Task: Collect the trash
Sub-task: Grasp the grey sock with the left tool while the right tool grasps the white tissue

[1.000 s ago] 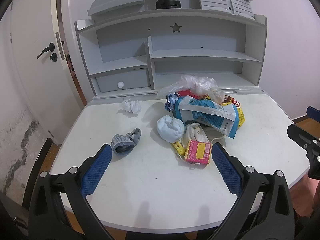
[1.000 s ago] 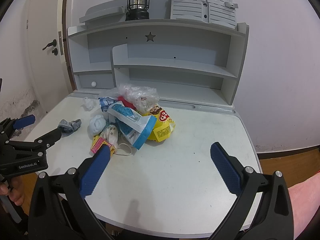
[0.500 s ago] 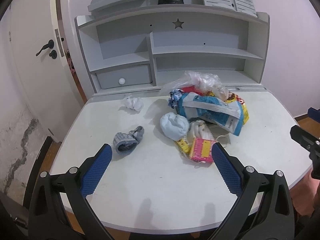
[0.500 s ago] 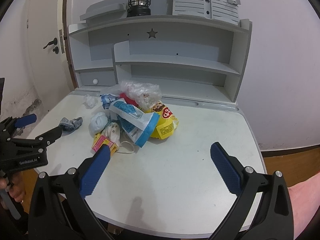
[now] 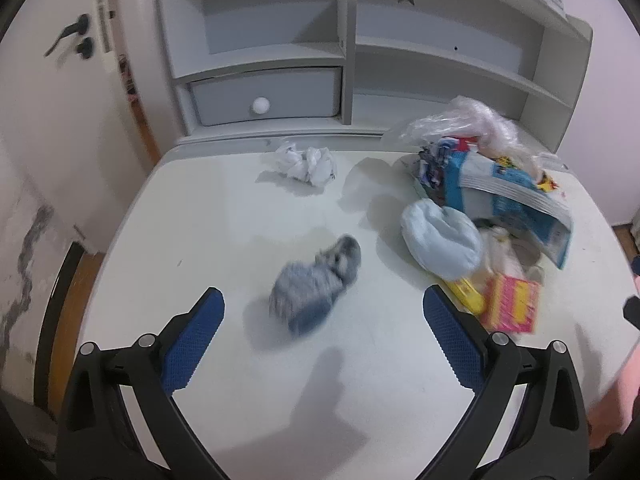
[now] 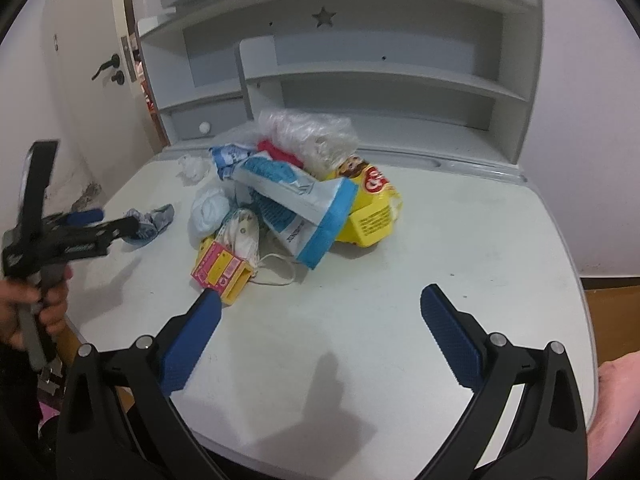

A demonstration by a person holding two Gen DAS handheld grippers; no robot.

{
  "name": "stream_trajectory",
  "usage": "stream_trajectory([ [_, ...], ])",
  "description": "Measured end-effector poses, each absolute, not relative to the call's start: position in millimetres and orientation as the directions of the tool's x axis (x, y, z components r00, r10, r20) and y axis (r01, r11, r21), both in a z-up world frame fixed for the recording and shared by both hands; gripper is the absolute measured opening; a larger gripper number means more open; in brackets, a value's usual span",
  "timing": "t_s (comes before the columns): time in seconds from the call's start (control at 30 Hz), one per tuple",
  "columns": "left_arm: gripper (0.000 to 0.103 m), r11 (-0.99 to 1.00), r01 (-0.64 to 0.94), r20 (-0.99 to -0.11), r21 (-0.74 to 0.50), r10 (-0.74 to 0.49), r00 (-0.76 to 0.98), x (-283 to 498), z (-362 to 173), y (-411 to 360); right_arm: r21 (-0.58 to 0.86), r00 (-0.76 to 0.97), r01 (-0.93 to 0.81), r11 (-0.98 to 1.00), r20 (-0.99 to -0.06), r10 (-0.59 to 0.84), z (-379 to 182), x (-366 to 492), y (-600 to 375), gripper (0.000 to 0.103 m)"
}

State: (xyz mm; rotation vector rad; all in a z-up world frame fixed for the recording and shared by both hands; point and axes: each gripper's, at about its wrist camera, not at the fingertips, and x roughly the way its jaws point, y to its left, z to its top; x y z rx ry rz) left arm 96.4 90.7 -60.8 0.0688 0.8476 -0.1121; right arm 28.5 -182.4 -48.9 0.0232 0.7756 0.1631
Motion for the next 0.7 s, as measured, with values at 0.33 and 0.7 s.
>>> stream_trajectory([
  [0.33, 0.031, 0.991, 0.135, -0.812, -0.005, -0.082, 0.578, 127, -95, 102, 0.067, 0.67, -0.265, 0.962, -0.705, 0.234, -44, 57, -139, 0.084],
  [0.7, 0.026, 0.999, 0.034, -0.783, 0.006, -0.016, 0.622, 94, -78, 148, 0.11, 0.577, -0.477, 0.872, -0.709, 0.405, -32, 153, -17, 0.072],
])
